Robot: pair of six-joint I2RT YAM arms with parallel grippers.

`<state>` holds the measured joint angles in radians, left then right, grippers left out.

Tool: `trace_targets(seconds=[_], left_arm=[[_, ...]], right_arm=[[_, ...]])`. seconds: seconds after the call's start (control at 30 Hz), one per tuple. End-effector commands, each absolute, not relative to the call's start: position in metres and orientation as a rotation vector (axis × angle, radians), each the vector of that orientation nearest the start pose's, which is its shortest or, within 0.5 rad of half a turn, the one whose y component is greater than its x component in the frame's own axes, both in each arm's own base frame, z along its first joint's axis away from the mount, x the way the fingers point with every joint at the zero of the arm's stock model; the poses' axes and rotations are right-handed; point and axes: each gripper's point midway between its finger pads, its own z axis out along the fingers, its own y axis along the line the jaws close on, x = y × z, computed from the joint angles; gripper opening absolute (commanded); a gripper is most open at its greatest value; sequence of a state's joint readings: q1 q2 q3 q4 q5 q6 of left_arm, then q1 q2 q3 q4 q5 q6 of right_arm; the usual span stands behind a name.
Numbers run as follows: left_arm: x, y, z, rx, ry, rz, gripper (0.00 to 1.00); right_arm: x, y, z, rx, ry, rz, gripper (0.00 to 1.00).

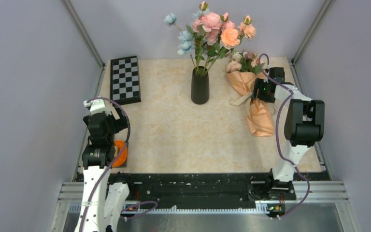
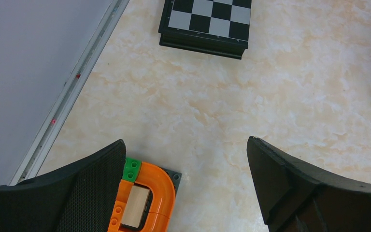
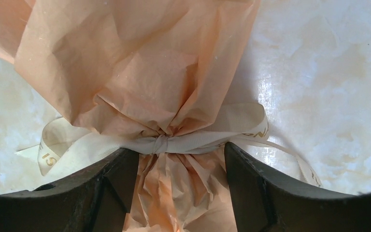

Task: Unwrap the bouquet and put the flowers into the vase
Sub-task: Move the fake flower to the center of the board.

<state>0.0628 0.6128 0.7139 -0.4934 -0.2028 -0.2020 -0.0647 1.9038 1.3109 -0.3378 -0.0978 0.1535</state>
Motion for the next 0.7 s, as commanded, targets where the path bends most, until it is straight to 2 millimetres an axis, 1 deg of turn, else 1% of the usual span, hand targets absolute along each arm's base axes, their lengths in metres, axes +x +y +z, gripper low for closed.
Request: trace_targets(seconds=[0.0,0.13,0.23,0.33,0.47,0.67], left_arm=[[0.256,0.044,0.224,-0.375,1.885,0.113,0.99],[0.256,0.044,0.225,-0.375,1.882,0.112,0.99],[0.255,0.044,0.226,-0.374,1.879,0.111,0.99],[0.254,0.044,0.227,-0.375,1.874,0.109,0.99],[0.254,0.043,0.228,-0.374,1.869,0.107,0.99],[0.253,0.043,0.230,-0.375,1.862,0.102,0.99]], right_arm=[[0.472,-0.009,0.059,0.267,2.457,0.098,0.64],[0.466,-0.002,0.057,0.288,2.480,0.145,0.48],[0.460,0.001,0.058,0.301,2.492,0.162,0.41],[0.449,0.003,0.059,0.309,2.511,0.173,0.32],[0.433,0.011,0.064,0.322,2.531,0.219,0.18],[0.403,0.036,0.074,0.360,2.540,0.306,0.16]])
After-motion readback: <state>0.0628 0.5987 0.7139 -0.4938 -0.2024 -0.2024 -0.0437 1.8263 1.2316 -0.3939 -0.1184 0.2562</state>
